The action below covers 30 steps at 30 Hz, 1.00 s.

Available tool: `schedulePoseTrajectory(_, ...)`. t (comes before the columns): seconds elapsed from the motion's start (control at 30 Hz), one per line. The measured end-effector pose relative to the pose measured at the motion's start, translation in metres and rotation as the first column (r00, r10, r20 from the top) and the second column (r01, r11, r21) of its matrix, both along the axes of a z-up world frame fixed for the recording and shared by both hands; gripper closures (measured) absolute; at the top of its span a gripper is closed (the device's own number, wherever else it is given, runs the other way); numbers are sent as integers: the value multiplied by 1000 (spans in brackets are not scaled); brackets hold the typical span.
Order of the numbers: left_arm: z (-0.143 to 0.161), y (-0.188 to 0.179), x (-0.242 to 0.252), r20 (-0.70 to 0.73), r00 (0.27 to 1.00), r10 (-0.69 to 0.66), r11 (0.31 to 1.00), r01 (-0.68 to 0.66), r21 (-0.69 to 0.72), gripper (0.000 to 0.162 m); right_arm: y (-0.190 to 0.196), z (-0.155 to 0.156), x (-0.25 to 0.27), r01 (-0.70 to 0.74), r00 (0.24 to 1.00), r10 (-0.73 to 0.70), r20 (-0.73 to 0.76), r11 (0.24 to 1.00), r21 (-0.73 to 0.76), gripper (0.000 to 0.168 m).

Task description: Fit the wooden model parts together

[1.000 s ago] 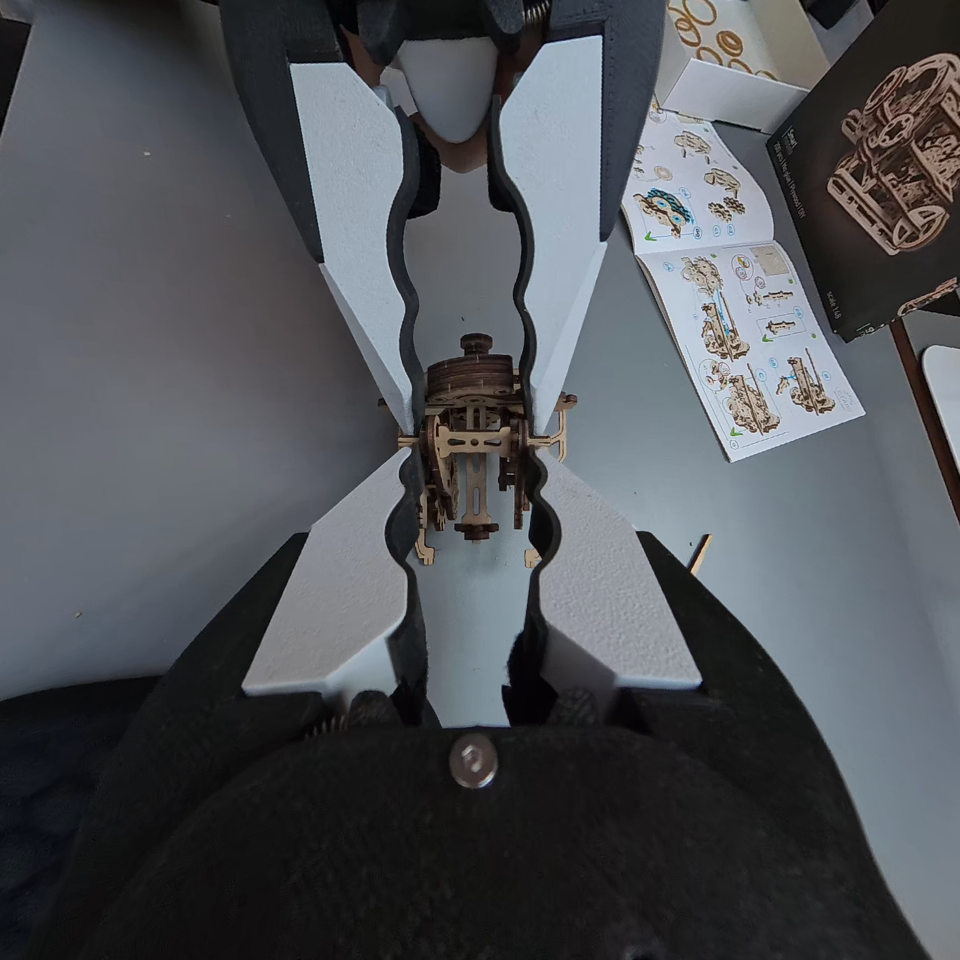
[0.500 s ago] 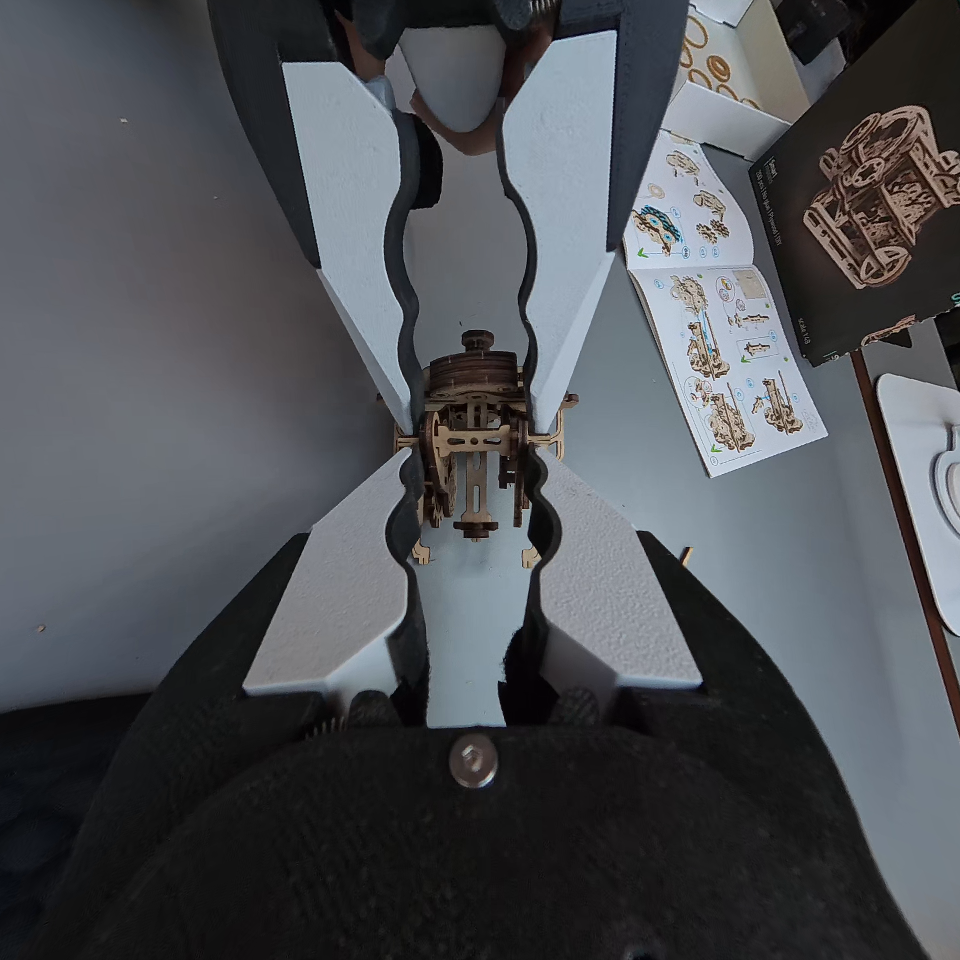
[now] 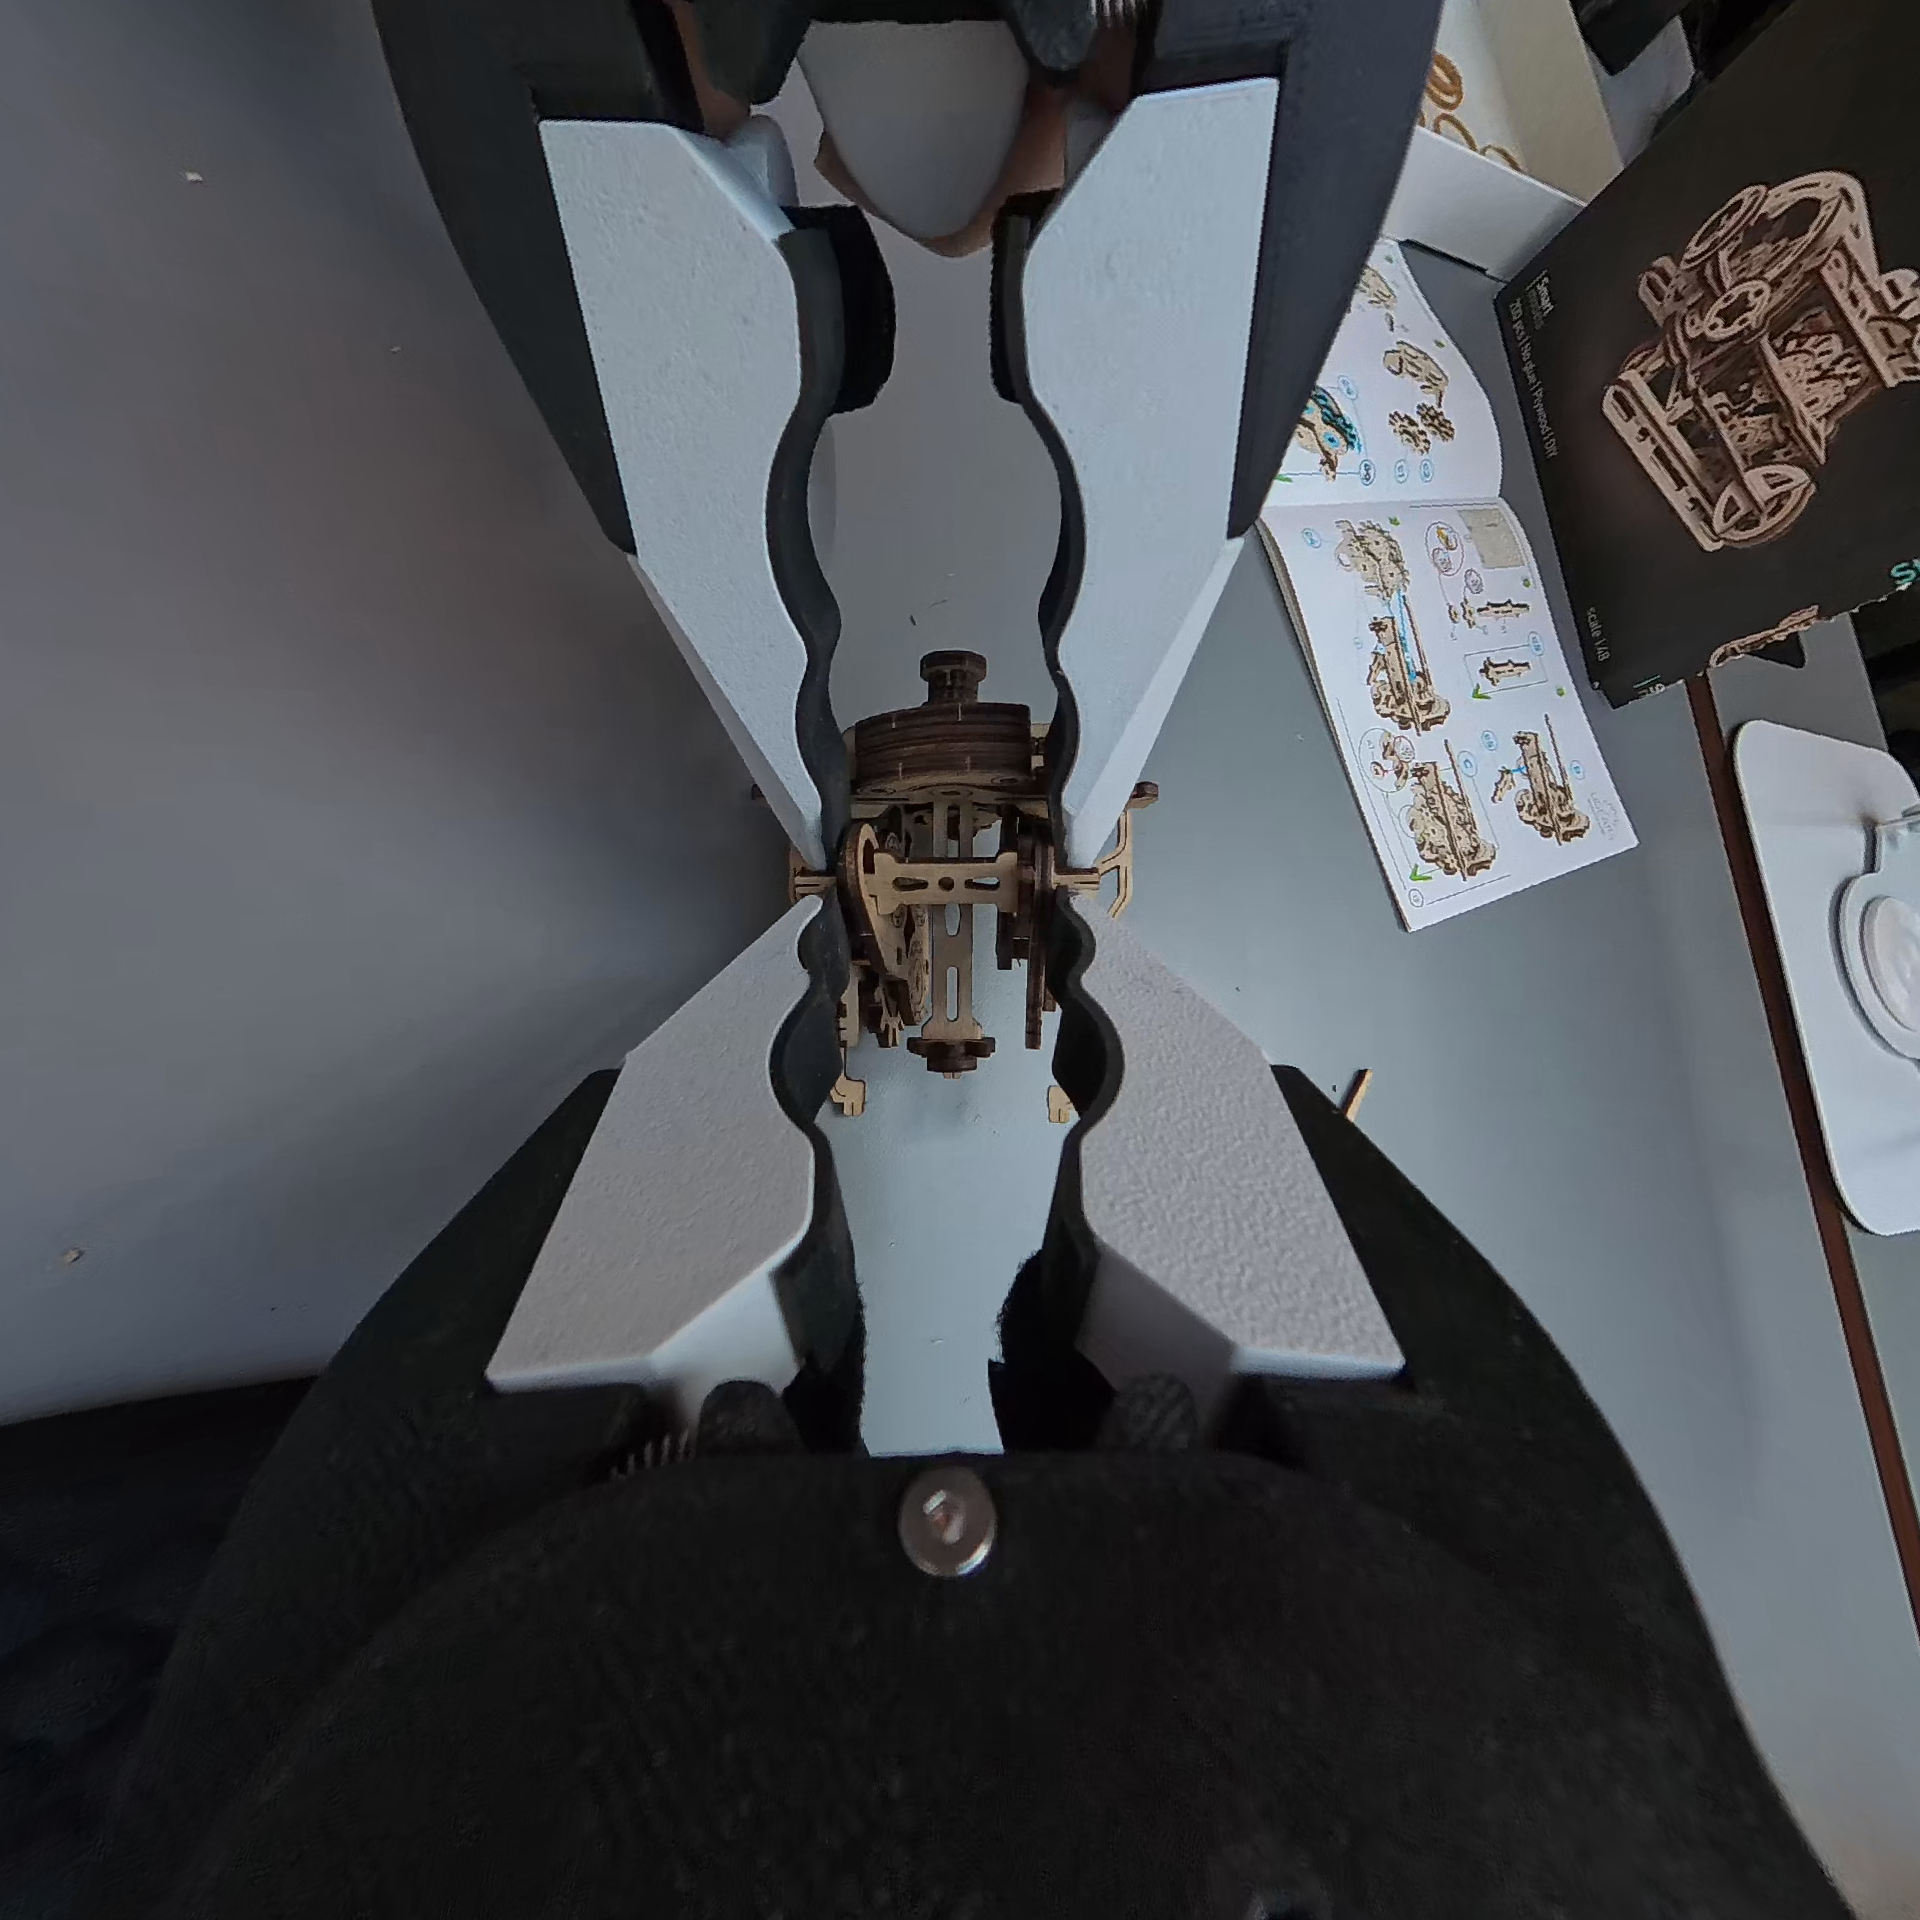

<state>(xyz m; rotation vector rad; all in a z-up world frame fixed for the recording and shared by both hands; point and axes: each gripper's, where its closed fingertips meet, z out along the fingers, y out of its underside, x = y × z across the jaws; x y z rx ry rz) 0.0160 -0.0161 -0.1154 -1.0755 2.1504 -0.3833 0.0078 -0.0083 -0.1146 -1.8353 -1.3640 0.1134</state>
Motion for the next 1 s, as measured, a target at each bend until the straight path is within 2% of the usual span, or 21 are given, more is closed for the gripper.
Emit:
schedulePoseTrajectory(0.27,0,2,0,-1,1000,3,1000,-3,20,125,2,-1,1,8,1000,-8,-2,1000,-1,133)
schedulePoseTrajectory(0.4,1,-2,-2,2,1000,-7,999,7,-36,125,-1,-1,-1,-11,1000,11,-17,999,-32,131)
schedulePoseTrajectory(0.57,8,-3,-3,67,998,-22,999,24,-22,126,-2,-1,2,-3,1000,2,-25,999,-51,131)
schedulePoseTrajectory(0.73,10,-9,-3,88,995,-43,993,52,-108,118,-2,-1,2,-2,1000,1,-24,999,-50,131)
schedulePoseTrajectory(1.0,14,-11,1,150,987,-64,982,89,-168,126,-4,-1,1,-10,1000,8,-30,998,-54,131)
